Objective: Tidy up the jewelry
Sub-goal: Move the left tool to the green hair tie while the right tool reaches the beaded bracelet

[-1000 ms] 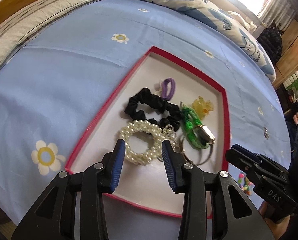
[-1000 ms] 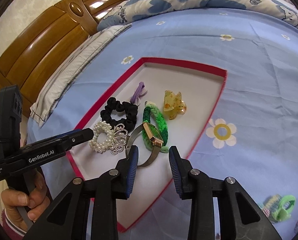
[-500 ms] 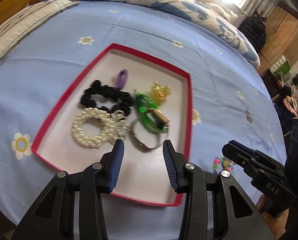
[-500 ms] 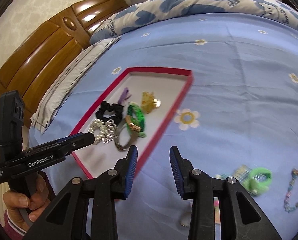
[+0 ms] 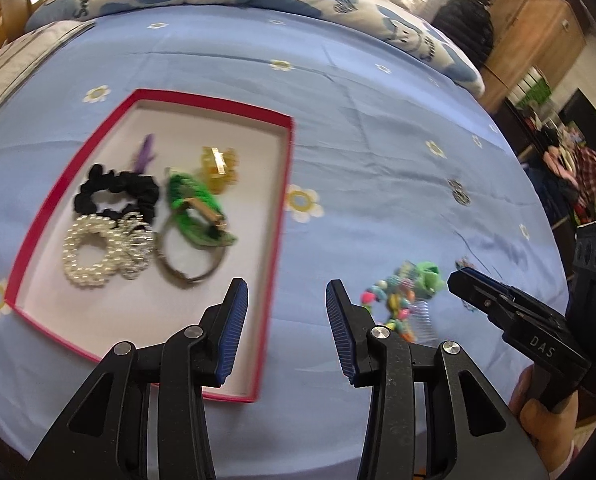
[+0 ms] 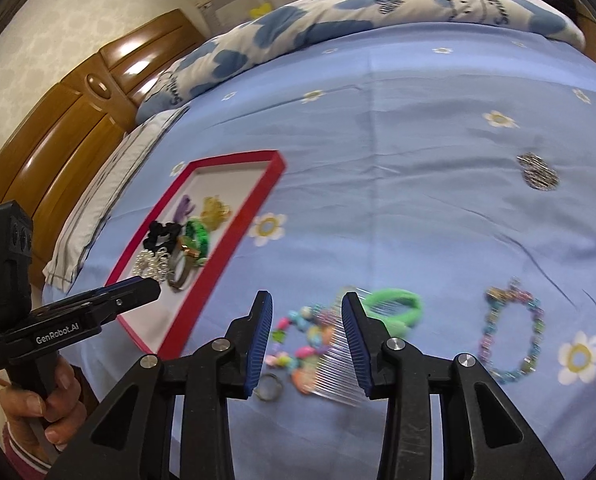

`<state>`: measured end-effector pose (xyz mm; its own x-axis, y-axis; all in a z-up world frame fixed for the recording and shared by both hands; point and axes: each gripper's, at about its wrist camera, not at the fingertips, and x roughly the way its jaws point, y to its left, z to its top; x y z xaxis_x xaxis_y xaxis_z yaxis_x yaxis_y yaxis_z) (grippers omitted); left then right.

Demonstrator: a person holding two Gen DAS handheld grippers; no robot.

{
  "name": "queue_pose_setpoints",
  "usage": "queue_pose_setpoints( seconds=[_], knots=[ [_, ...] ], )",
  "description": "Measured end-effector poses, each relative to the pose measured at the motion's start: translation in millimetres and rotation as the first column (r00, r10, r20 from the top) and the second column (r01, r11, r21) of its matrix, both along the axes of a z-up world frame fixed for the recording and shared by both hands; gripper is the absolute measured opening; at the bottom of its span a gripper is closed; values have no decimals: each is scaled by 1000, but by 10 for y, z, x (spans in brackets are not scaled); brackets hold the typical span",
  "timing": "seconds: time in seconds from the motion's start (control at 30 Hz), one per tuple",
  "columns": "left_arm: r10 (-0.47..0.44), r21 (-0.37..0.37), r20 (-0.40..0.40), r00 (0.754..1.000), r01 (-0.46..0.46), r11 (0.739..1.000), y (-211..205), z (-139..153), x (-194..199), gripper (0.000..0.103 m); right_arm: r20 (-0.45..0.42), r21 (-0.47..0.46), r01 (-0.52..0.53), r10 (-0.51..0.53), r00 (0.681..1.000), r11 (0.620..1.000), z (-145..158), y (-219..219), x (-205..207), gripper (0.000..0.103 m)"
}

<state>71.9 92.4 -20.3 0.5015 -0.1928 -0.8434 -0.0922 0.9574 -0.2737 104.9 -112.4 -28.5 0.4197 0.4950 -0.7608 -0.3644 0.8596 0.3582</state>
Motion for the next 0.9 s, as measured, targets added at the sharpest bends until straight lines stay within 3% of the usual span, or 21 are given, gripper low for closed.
queue_pose_setpoints(
  seconds=[0.53, 0.9],
  knots=[
    [-134, 9, -32, 991, 134, 991, -588, -65, 88, 39, -30, -10, 162, -163, 986, 987, -175, -921, -89, 42],
    [-238, 32, -35, 971, 239, 970, -1046, -80, 255, 39, -35, -24, 220, -221, 975, 975, -258, -1210, -5, 43]
  ],
)
